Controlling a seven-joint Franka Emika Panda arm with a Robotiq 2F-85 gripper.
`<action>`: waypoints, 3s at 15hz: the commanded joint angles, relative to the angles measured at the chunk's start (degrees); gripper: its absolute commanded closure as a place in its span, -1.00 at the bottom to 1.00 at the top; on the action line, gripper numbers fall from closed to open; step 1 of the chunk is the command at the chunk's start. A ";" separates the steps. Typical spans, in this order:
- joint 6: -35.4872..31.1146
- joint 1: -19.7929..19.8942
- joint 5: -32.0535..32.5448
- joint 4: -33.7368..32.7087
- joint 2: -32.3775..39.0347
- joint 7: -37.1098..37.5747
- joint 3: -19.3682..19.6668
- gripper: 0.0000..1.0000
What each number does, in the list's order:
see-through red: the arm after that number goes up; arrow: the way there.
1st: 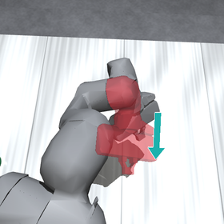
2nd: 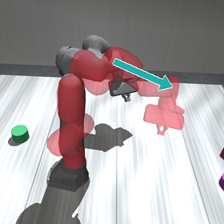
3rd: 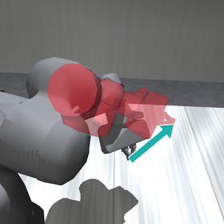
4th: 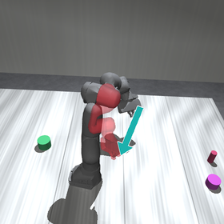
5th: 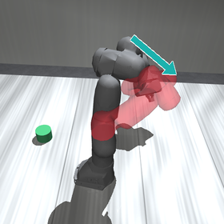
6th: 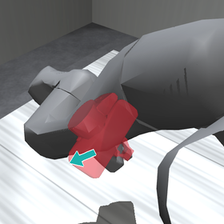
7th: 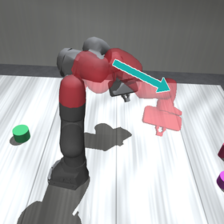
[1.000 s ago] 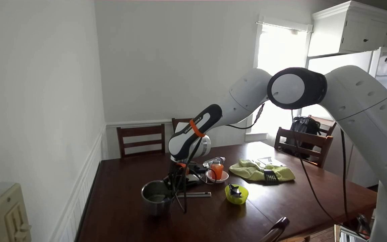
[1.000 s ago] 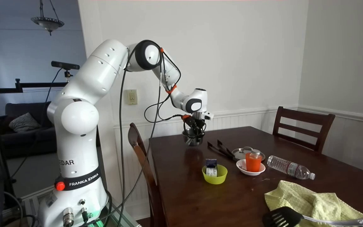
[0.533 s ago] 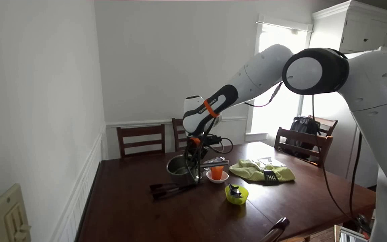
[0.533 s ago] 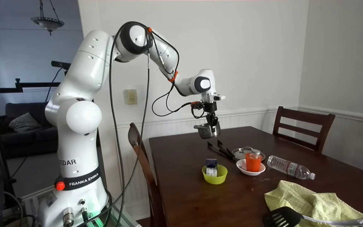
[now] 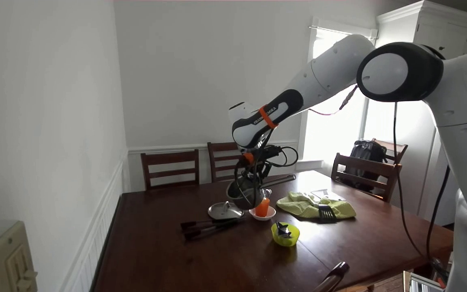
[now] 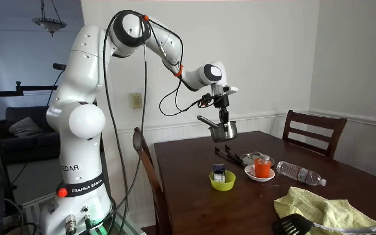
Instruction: Pour the content in the pot to the right of the table between the towel and the bowls
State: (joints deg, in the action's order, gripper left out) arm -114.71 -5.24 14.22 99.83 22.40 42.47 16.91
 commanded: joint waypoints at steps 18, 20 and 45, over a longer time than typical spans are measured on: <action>32.31 11.55 26.97 12.54 -6.98 38.79 0.58 0.98; 35.12 13.09 26.54 13.43 -4.28 40.33 0.76 0.98; 32.62 12.36 65.47 5.83 18.36 25.52 -1.80 0.98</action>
State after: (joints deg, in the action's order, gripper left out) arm -85.50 7.53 72.63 106.43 39.94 70.29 15.35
